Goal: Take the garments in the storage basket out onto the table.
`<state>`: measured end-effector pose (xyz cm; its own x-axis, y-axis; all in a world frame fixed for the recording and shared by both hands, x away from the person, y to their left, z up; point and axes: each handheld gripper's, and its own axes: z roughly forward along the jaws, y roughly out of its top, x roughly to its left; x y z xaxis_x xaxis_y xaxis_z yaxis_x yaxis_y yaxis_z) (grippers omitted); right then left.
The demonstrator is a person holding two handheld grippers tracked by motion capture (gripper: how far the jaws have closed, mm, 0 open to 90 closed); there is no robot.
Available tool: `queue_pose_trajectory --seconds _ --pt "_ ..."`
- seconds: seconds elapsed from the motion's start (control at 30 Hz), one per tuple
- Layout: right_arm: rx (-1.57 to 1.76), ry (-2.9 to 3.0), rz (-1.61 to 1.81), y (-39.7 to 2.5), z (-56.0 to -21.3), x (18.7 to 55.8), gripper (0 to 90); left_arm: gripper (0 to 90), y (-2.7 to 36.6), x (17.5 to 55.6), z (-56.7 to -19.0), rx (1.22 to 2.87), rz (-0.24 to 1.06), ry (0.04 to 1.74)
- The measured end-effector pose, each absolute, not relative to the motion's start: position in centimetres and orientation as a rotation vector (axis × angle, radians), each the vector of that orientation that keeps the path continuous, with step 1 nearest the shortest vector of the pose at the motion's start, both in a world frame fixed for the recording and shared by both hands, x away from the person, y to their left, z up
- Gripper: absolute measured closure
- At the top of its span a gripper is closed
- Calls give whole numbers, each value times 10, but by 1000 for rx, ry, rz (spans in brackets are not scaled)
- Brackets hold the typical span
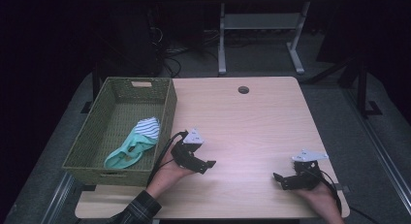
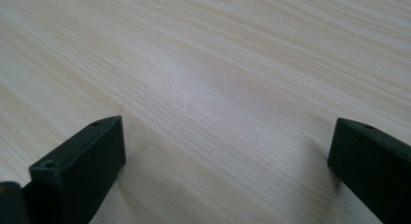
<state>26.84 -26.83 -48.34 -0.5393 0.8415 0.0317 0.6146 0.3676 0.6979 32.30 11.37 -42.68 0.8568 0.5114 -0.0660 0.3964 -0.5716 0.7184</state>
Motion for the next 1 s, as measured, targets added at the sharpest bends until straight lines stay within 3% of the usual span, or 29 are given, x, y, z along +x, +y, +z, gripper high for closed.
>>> queue_pose_trajectory --seconds 1.0 --pt "1294 2290 953 -267 -483 268 0 133 114 322 -408 2246 171 626"
